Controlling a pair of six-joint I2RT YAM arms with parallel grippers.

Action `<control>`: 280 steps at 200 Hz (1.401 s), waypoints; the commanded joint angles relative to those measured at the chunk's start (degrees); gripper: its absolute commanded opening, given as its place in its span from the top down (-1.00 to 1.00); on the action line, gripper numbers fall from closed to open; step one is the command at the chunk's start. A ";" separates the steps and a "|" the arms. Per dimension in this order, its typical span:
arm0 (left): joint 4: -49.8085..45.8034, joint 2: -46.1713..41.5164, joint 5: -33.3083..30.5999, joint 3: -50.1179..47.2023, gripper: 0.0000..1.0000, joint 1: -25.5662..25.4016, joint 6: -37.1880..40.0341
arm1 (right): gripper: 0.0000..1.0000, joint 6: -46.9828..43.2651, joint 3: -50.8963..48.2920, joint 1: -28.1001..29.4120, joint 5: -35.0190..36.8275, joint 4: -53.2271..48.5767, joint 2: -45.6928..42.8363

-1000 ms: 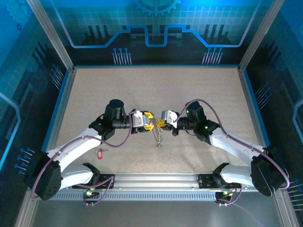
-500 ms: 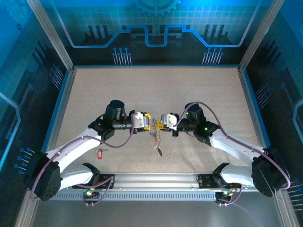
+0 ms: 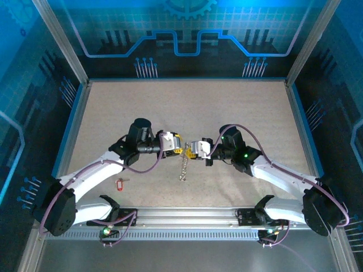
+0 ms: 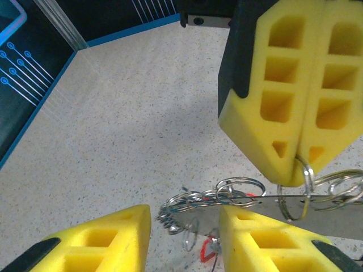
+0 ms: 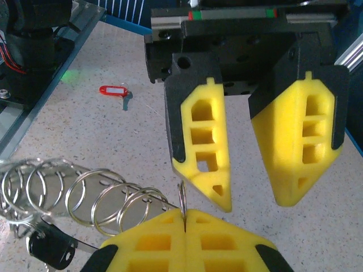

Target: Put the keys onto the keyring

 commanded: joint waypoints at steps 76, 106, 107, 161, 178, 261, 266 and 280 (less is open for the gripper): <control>-9.76 -11.01 2.10 -1.51 0.08 0.34 0.02 | 1.00 1.18 -0.65 0.54 0.60 4.08 -2.98; -6.15 -9.69 0.82 -1.94 0.20 0.26 -1.62 | 1.00 3.39 -0.12 0.53 -0.77 6.54 -1.19; -5.98 -9.65 0.81 -1.99 0.21 0.25 -1.62 | 1.00 3.47 -0.08 0.53 -0.80 6.60 -1.15; -6.04 -8.00 2.80 -1.19 0.47 0.26 -0.28 | 1.00 9.25 -1.15 0.62 -0.63 13.43 0.76; -6.80 -7.69 4.41 -0.97 0.45 0.29 -0.29 | 1.00 10.40 -1.41 0.56 -0.89 14.46 1.13; -3.75 -6.86 5.25 -1.09 0.42 0.29 -2.17 | 1.00 9.27 0.23 1.81 -1.47 13.28 2.67; -3.70 -6.81 5.34 -1.07 0.43 0.29 -2.21 | 1.00 9.33 0.27 1.86 -1.36 13.45 2.74; -3.86 -6.62 5.58 -0.92 0.51 0.27 -2.21 | 1.00 9.49 0.23 1.95 -1.25 14.00 2.84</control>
